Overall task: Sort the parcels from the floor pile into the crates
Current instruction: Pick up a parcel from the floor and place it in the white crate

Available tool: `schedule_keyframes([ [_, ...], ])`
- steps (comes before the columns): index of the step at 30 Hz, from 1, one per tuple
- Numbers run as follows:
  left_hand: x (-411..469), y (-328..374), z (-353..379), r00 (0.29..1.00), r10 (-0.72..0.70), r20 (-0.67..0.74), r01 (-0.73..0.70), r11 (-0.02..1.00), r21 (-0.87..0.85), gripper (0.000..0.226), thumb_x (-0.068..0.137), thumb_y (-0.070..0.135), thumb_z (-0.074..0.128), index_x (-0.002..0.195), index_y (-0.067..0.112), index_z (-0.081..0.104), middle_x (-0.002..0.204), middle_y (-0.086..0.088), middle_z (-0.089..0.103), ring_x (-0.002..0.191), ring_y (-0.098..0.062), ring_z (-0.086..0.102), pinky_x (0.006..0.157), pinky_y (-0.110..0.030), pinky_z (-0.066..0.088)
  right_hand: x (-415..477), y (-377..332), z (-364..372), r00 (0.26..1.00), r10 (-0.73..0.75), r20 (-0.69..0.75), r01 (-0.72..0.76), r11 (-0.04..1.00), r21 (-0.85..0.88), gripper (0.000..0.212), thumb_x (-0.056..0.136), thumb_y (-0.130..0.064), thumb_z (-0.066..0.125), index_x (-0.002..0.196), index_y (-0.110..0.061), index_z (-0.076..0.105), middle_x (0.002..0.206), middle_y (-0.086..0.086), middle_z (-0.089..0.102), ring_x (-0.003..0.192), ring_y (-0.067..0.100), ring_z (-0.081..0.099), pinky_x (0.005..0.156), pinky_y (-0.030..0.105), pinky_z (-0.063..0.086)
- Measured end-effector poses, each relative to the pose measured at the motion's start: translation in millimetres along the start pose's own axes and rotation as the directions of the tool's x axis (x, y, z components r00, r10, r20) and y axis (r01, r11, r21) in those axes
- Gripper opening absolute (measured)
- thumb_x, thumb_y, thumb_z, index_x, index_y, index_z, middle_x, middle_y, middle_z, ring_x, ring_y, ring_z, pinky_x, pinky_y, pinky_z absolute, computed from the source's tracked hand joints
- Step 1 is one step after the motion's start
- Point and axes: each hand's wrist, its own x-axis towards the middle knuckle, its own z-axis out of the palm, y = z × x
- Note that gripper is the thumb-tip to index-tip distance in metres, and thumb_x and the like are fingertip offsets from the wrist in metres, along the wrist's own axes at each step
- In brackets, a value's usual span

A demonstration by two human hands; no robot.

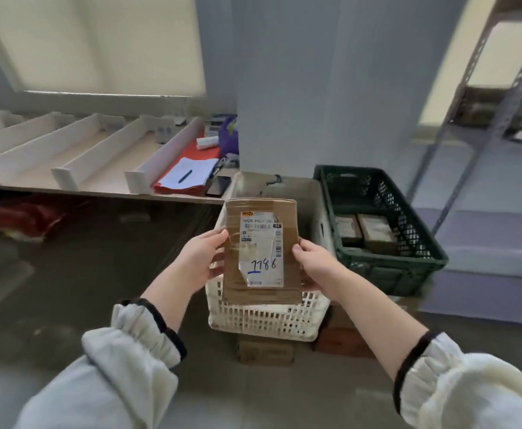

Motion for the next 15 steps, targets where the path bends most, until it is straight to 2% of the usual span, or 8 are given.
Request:
schedule_keyframes([
  [3,47,10,26,0.998,-0.039,0.059,0.036,0.998,0.044,0.019,0.097,0.021,0.050,0.109,0.024,0.065,0.102,-0.006,0.067,0.098,-0.024,0.062,0.085,-0.041,0.050,41,-2,-25,0.998,0.033,-0.057,-0.034,0.999,-0.027,0.029,0.102,-0.033,0.030,0.120,-0.028,0.052,0.101,-0.005,0.064,0.088,0.016,0.061,0.069,0.029,0.048],
  [7,118,31,41,0.989,-0.064,0.131,0.055,0.996,0.071,0.020,0.097,0.021,0.051,0.112,0.023,0.064,0.101,-0.005,0.066,0.096,-0.022,0.062,0.082,-0.038,0.050,99,-19,-43,0.989,0.099,-0.107,-0.102,0.995,-0.017,0.026,0.102,-0.034,0.029,0.113,-0.029,0.052,0.103,0.004,0.064,0.088,0.022,0.061,0.058,0.029,0.049],
  [9,151,45,45,0.987,-0.075,0.143,0.063,0.994,0.087,0.020,0.097,0.021,0.051,0.113,0.024,0.063,0.104,-0.005,0.066,0.098,-0.023,0.061,0.081,-0.037,0.050,128,-29,-46,0.985,0.123,-0.122,-0.123,0.992,0.011,0.027,0.102,-0.034,0.029,0.116,-0.027,0.051,0.109,0.006,0.063,0.095,0.024,0.061,0.058,0.030,0.049],
  [12,200,60,51,0.982,-0.099,0.163,0.081,0.991,0.110,0.019,0.097,0.020,0.051,0.112,0.024,0.063,0.104,-0.006,0.066,0.098,-0.023,0.061,0.078,-0.036,0.050,170,-38,-51,0.977,0.160,-0.139,-0.154,0.987,0.050,0.025,0.102,-0.033,0.029,0.115,-0.027,0.051,0.105,0.003,0.061,0.090,0.020,0.059,0.059,0.031,0.048],
  [15,248,64,60,0.977,-0.130,0.168,0.107,0.984,0.140,0.021,0.098,0.020,0.050,0.114,0.024,0.063,0.105,-0.006,0.066,0.101,-0.025,0.061,0.089,-0.042,0.050,210,-41,-58,0.967,0.208,-0.145,-0.193,0.975,0.111,0.023,0.102,-0.032,0.031,0.113,-0.028,0.050,0.100,-0.001,0.060,0.087,0.019,0.058,0.058,0.031,0.045],
])
